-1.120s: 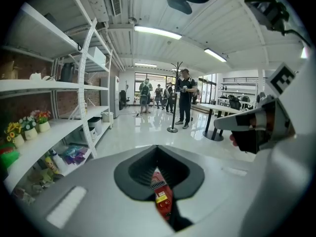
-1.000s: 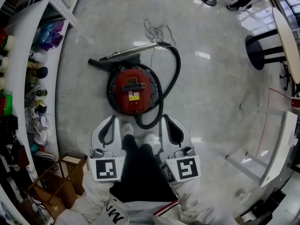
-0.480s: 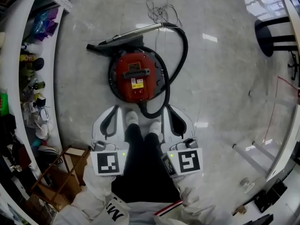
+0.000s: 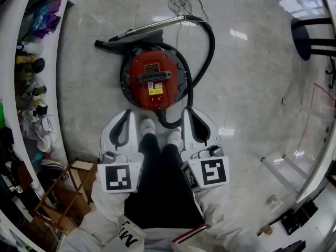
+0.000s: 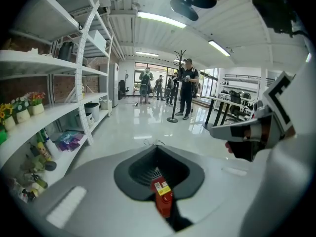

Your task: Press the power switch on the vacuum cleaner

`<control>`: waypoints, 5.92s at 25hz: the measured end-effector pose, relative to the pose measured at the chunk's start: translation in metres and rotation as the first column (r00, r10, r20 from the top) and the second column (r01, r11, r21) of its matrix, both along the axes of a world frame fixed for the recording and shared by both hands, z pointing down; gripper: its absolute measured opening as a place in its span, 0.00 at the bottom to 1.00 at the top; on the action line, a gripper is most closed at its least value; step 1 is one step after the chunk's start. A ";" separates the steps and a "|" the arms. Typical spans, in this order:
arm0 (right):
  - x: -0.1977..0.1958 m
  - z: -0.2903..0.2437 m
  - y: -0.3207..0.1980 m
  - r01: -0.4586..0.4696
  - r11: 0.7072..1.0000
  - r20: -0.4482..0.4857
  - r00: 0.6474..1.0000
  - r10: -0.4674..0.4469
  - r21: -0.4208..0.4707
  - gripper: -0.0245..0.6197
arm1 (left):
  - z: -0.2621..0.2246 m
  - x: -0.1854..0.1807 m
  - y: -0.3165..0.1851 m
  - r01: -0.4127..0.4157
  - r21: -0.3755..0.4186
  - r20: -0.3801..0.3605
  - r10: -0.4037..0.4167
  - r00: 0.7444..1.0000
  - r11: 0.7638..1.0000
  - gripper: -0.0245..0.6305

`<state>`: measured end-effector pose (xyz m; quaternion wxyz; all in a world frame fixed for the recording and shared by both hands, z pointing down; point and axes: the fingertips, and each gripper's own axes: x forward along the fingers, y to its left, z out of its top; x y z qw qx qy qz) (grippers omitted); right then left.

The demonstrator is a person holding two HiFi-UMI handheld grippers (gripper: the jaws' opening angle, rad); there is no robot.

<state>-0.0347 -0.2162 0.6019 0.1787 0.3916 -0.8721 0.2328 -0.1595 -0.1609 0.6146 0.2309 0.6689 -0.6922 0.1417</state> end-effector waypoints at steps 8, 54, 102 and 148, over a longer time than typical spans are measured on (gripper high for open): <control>-0.011 0.039 0.005 0.076 0.996 -0.075 0.994 -0.079 -0.046 0.04 | 0.012 -0.010 -0.008 0.025 -0.011 -0.003 -0.025 1.000 1.000 0.04; -0.029 0.245 0.047 0.200 0.914 -0.317 0.893 -0.318 -0.352 0.04 | 0.035 -0.010 0.004 0.060 -0.066 -0.074 -0.065 0.995 0.996 0.04; -0.030 0.268 0.050 0.187 0.904 -0.333 0.885 -0.325 -0.384 0.04 | 0.048 -0.006 0.010 0.046 -0.098 -0.092 -0.055 0.994 0.994 0.04; -0.010 0.235 0.041 0.156 0.916 -0.317 0.906 -0.282 -0.369 0.04 | 0.029 0.008 0.028 0.050 -0.087 -0.039 -0.054 0.998 0.995 0.04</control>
